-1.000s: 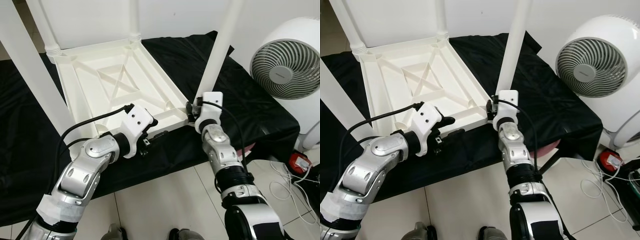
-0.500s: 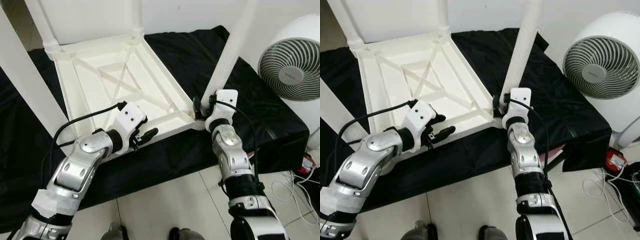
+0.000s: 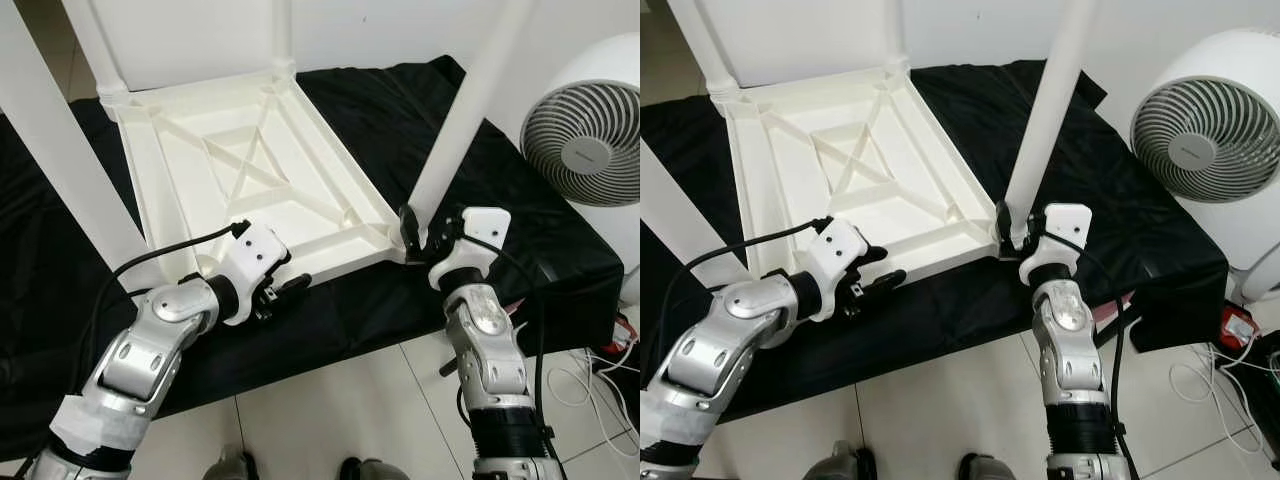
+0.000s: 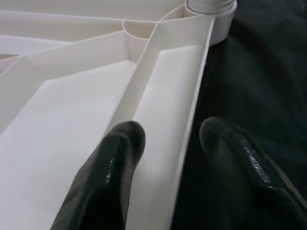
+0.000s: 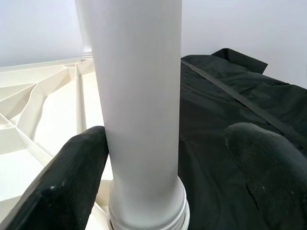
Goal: Building children table
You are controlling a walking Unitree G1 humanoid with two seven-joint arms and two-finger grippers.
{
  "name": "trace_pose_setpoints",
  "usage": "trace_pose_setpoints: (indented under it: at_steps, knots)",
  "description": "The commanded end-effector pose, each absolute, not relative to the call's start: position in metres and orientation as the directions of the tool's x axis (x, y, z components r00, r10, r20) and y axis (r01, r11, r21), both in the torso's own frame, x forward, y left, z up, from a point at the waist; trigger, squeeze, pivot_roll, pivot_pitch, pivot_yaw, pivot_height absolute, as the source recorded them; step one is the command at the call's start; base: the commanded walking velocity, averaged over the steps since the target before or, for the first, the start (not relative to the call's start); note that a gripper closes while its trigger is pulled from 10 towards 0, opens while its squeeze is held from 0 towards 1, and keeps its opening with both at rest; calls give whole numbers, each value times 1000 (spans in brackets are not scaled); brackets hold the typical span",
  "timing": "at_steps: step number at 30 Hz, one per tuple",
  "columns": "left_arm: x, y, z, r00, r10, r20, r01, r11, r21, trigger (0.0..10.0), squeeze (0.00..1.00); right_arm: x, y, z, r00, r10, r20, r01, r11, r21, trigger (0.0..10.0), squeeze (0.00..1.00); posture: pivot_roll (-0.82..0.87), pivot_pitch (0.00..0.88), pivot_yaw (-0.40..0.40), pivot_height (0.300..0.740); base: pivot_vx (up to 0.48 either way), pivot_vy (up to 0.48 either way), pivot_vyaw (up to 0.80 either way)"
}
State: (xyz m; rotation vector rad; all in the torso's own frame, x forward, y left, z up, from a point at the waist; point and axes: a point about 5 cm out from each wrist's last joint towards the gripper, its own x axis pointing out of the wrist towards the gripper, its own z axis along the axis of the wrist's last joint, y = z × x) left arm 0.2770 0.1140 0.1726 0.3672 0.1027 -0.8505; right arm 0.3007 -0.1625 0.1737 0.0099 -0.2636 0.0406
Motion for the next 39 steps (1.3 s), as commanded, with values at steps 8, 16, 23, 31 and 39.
trace_pose_setpoints:
  at_steps: [8, 16, 23, 31, 39]
  knots:
    - [261, 123, 158, 610, -718, -334, 792, 561, 239, 10000, 0, 275, -158, 166, 962, 121, 243, -127, 992, 9, 10000, 0, -67, 157, 2, 740, 0, 0, 0]
    - [260, 129, 155, 630, -681, -374, 776, 573, 264, 10000, 0, 274, -154, 168, 953, 187, 238, -195, 981, 11, 10000, 0, -64, 157, 0, 740, 0, 0, 0]
    - [260, 126, 156, 650, -678, -344, 759, 599, 254, 10000, 0, 276, -152, 169, 951, 196, 238, -204, 979, 9, 10000, 0, -65, 160, -1, 740, 0, 0, 0]
    - [246, 136, 176, 645, -747, -160, 764, 631, 136, 10000, 0, 280, -149, 168, 941, 250, 228, -255, 967, -9, 10000, 0, -65, 165, 0, 740, 0, 0, 0]
    - [231, 166, 195, 757, -651, 55, 653, 757, -32, 10000, 0, 289, -149, 167, 933, 288, 217, -287, 957, -40, 10000, 0, -41, 172, -2, 740, 0, 0, 0]
